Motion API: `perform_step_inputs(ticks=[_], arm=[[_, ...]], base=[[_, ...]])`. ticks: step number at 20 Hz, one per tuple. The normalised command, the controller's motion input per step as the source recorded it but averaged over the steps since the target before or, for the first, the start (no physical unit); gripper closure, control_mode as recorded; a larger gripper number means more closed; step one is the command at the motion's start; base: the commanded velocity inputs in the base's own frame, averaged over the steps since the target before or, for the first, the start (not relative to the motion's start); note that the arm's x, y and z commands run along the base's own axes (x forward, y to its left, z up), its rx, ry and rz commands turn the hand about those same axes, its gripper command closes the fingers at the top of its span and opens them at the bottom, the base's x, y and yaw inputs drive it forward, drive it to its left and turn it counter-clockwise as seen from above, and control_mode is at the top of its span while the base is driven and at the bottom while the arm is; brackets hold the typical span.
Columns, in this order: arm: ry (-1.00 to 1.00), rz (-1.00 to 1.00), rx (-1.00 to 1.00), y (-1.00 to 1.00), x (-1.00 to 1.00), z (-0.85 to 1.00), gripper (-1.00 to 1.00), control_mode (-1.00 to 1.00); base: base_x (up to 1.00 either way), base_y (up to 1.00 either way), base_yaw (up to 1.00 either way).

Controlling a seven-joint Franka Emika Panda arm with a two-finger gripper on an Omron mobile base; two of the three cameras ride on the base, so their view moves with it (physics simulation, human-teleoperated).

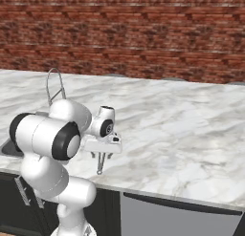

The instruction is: Pick up the tongs from the counter and place them near the plate next to the oven.

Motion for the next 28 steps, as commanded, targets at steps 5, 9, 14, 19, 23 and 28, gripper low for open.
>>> perform_step_inputs(ticks=[5,9,14,19,23,28], arm=[[-0.02,0.00,-0.04,0.03,0.00,-0.44,1.00,-1.00],[-0.08,0.00,-0.01,0.02,-0.03,-0.29,1.00,-1.00],[-0.19,0.00,0.00,0.00,-0.18,0.01,1.00,-1.00],[-0.24,0.00,0.00,0.00,-0.20,0.66,1.00,-1.00],[-0.13,0.00,0.00,0.00,-0.05,0.88,1.00,-1.00],[-0.06,-0.01,0.00,0.00,-0.07,0.52,1.00,1.00]], base=[[0.00,0.00,0.00],[0.00,0.00,0.00],[0.00,0.00,0.00],[0.00,0.00,0.00],[0.00,0.00,0.00],[-0.04,-0.01,-0.02]])
